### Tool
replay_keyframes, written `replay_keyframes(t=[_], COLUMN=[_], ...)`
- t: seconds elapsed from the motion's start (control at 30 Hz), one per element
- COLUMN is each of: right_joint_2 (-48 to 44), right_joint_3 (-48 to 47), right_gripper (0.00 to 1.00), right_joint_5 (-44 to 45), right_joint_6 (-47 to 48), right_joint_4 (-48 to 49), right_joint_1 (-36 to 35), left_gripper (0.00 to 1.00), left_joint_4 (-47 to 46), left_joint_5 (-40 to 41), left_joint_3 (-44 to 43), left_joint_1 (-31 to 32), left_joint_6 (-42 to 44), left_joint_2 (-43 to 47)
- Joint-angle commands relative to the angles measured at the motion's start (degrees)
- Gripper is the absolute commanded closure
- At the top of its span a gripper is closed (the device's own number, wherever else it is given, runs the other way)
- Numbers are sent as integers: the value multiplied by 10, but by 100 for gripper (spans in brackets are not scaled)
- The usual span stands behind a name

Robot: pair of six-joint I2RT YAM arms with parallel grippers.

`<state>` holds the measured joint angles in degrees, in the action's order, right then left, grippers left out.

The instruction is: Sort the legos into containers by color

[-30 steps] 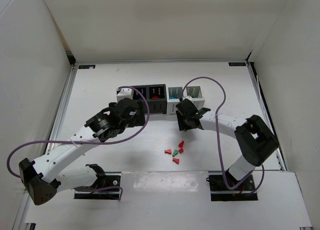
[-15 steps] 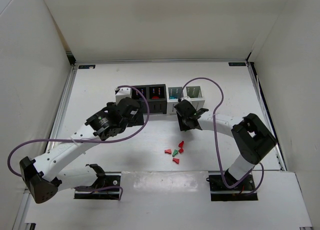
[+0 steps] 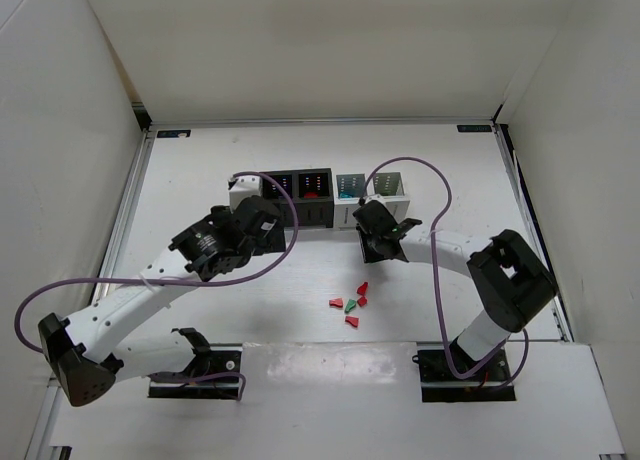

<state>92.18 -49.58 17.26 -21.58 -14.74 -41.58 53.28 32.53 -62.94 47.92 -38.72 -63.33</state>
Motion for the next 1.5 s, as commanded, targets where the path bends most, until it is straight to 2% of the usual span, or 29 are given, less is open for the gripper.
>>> replay_keyframes(t=[0.0, 0.07, 0.13, 0.3, 0.43, 0.47, 0.9, 1.03, 1.3, 1.43, 1.47], right_joint_2=[-9, -11, -15, -20, -19, -18, -24, -45, -111, -107, -102], right_joint_3=[17, 17, 19, 28, 26, 25, 19, 12, 1, -3, -9], right_gripper=[68, 68, 61, 63, 72, 77, 89, 100, 100, 100, 95], right_joint_5=[-27, -27, -25, -21, -26, -26, -42, -54, -53, -63, -64], right_joint_6=[5, 5, 7, 3, 8, 6, 16, 22, 32, 42, 39], right_joint_4=[-28, -31, -37, -56, -54, -56, -32, -29, -44, -45, -48], right_joint_1=[1, -3, -7, -8, -16, -13, -2, -5, 7, 8, 8], left_gripper=[0, 0, 0, 0, 0, 0, 0, 0, 0, 0, 0], left_joint_4=[6, 9, 12, 17, 19, 21, 26, 23, 15, 14, 15], left_joint_5=[17, 17, 19, 29, 31, 33, 39, 43, 46, 47, 48], left_joint_3=[-24, -27, -33, -36, -37, -39, -37, -35, -16, -11, -10], left_joint_1=[5, 9, 12, 21, 25, 26, 28, 29, 28, 29, 29], left_joint_6=[-7, -10, -11, -12, -14, -16, -14, -14, -12, -11, -10], left_joint_2=[-3, -5, -6, -5, -4, -5, -2, 0, 19, 21, 21])
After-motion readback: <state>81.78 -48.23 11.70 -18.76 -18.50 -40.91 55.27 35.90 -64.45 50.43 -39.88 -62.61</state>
